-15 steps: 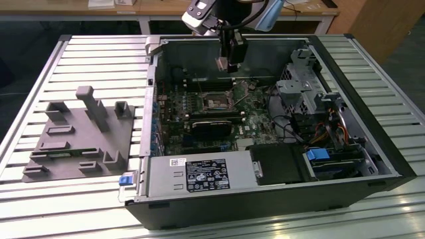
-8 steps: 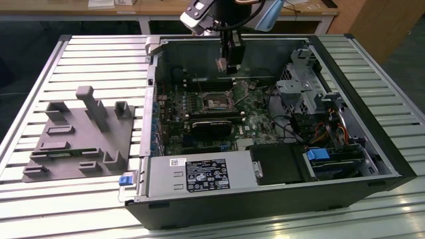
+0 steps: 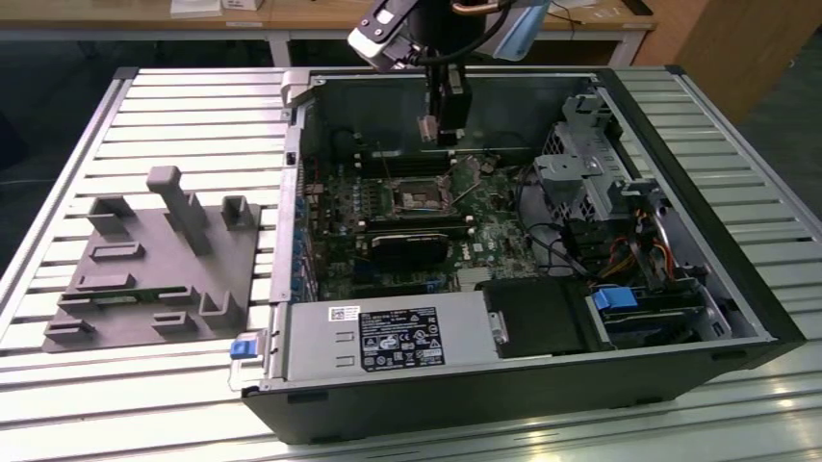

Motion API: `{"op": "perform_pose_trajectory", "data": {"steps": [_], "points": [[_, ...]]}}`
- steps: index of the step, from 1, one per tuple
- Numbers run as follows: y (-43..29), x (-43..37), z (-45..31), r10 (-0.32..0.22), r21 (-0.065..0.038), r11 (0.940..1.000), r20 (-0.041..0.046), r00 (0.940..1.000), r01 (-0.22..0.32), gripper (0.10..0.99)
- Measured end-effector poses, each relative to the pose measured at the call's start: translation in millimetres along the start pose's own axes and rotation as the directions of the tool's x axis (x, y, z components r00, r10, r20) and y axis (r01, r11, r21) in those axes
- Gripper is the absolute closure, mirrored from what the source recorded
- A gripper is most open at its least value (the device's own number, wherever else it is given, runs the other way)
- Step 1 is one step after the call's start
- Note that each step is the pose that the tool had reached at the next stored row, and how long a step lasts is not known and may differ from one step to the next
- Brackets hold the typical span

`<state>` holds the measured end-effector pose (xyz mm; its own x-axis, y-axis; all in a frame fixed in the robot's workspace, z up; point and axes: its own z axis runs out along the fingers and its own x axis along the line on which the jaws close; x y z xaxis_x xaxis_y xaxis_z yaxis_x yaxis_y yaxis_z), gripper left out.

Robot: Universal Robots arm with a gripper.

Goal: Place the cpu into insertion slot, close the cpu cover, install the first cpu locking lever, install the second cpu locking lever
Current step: 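Place the cpu into insertion slot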

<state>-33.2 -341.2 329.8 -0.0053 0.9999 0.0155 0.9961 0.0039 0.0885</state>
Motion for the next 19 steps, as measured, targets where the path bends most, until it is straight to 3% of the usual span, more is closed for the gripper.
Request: {"op": "perform_pose_trajectory", "data": {"steps": [4, 7, 19], "points": [[-0.3, -0.1, 3.6, 0.053, -0.001, 0.9986, 0.0067, 0.9986, -0.053, 0.541], [-0.5, -0.1, 5.8, 0.061, -0.001, 0.9982, 0.0074, 0.9981, -0.061, 0.541], [-1.4, -0.2, 13.3, -0.002, 0.000, 1.0000, 0.0019, 1.0000, 0.002, 0.541]]}}
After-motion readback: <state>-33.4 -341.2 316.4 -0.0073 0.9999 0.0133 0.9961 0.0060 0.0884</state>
